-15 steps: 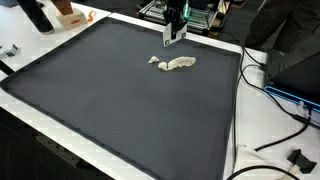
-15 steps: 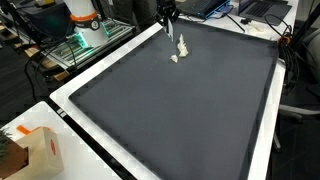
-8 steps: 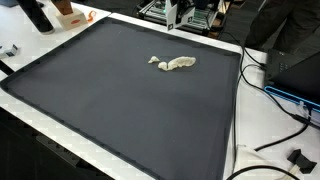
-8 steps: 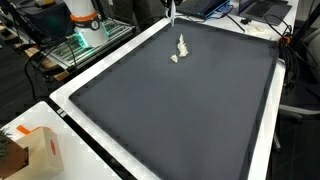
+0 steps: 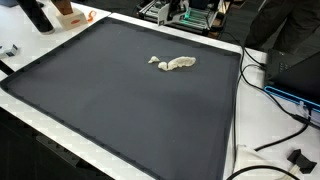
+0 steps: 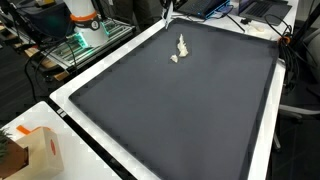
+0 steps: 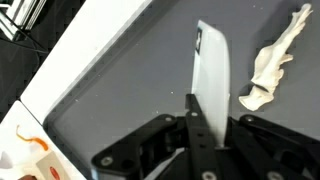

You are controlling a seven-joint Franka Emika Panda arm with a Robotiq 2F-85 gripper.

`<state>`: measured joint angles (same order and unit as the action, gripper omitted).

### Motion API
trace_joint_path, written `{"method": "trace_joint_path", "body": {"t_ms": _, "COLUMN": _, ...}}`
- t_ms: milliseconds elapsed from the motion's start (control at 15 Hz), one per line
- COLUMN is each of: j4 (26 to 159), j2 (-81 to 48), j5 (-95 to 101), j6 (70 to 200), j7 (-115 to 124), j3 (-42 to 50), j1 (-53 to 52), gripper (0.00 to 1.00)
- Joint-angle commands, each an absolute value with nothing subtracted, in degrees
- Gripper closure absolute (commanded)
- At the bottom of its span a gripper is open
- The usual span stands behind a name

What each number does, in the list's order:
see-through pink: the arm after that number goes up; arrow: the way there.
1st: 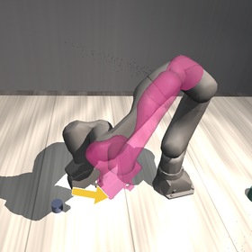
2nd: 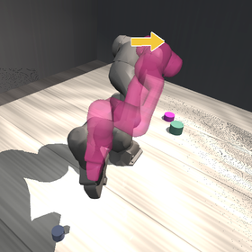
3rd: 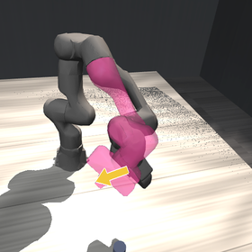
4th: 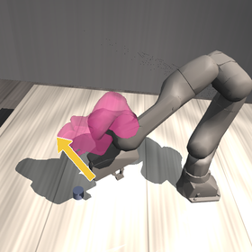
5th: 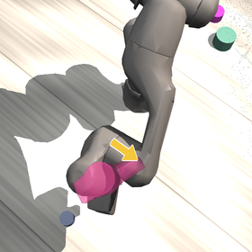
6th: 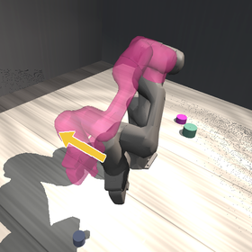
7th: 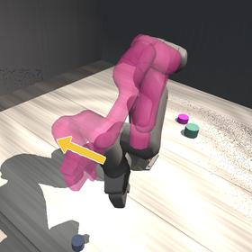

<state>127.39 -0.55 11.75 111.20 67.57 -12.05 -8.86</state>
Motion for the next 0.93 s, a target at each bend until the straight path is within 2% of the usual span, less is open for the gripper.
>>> {"method": "trace_joint_path", "body": {"t_ms": 0, "j4": 122.3, "j2": -6.5, "j5": 16.2, "j6": 105.4, "j7": 71.5, "j3": -11.4, "j1": -10.2, "gripper": 0.99}}
{"method": "trace_joint_path", "body": {"t_ms": 867, "j4": 111.0, "j2": -20.9, "j5": 20.2, "j6": 95.7, "j7": 74.3, "j3": -8.3, "j1": -15.7, "gripper": 0.99}}
